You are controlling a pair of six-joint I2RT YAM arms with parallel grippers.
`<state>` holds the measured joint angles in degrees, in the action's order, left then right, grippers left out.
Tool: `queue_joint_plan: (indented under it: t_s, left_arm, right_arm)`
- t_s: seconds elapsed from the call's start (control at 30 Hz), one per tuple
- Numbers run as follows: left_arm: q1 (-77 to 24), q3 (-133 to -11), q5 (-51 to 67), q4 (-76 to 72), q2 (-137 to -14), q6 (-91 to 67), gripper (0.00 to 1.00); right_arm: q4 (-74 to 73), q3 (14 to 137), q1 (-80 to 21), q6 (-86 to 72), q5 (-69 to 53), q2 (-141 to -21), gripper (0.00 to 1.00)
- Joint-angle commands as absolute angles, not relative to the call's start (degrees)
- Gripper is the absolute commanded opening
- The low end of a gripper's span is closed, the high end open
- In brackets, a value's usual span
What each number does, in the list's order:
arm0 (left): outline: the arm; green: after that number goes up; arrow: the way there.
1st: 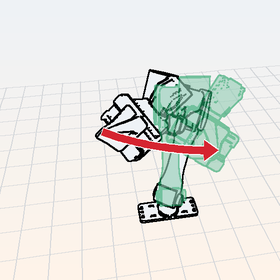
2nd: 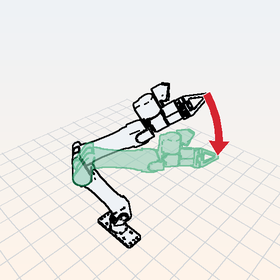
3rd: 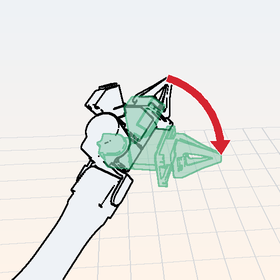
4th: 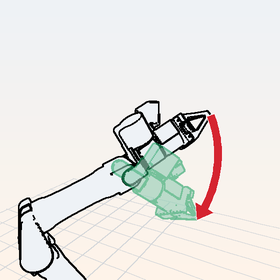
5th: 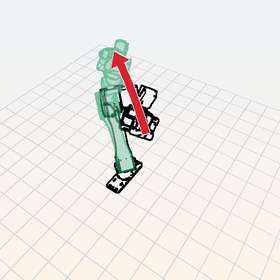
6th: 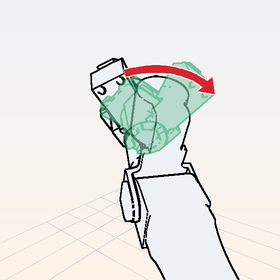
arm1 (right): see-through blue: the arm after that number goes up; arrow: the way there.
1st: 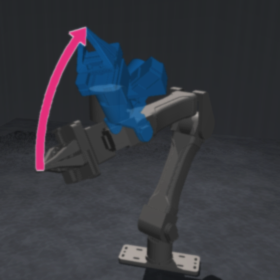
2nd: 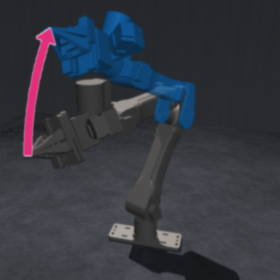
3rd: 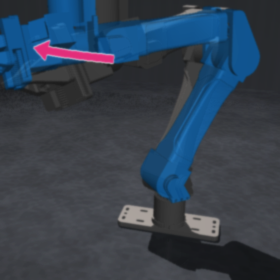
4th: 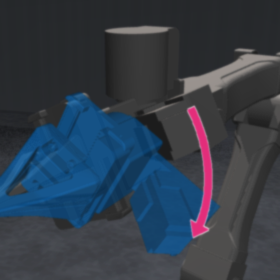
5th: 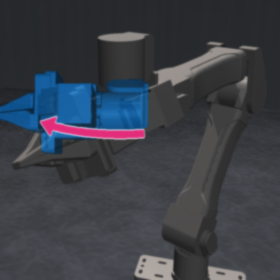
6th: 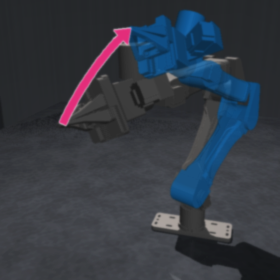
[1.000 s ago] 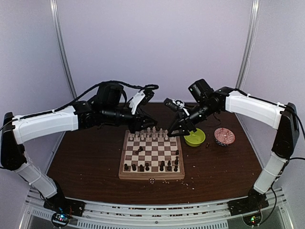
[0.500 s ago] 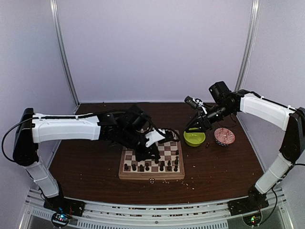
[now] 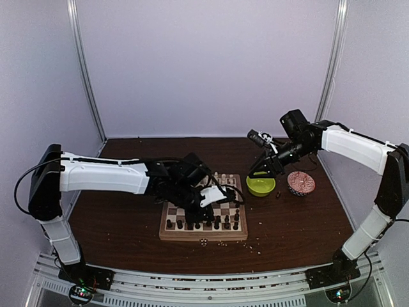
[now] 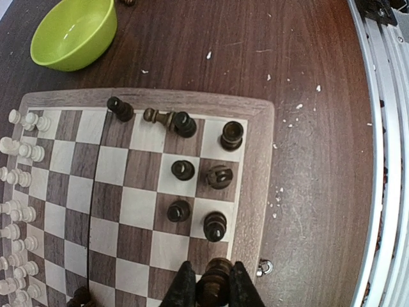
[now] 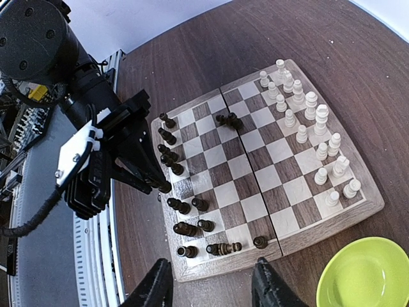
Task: Set up the chess pieces on the board
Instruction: Place the queen at d8.
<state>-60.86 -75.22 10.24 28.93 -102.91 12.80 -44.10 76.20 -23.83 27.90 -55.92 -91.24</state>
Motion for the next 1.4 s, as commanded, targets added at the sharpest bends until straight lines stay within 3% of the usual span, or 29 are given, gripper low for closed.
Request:
queue_joint_plan:
  t_s: [0.0,0.57,0.93,1.17,1.37]
  left_arm:
    - [-61.0,-74.8,10.0,25.9,-104.3,13.9,0.13]
    - [-61.0,-73.8,7.7,24.7,-107.5,13.6,0.15]
    - [-61.0,-73.5,7.0,25.0,-105.1,13.0,0.32]
    - [-60.2,-74.9,4.8,25.5,-98.5,10.3,0.36]
    - [-51.2,-74.5,5.2,27.4,-95.2,1.0,0.37]
  right_arm:
    - [-45.2,76.3,-23.9,28.8,-56.3,-92.1,0.43]
    - [-45.8,76.9,-24.0,29.1,-56.9,-93.1,0.44]
    - [-46.7,77.2,-23.9,29.7,-57.5,-93.5,0.44]
    - [-47.2,77.4,-23.9,30.1,-57.7,-93.6,0.44]
    - [-47.6,77.6,-23.9,30.5,-57.8,-93.6,0.44]
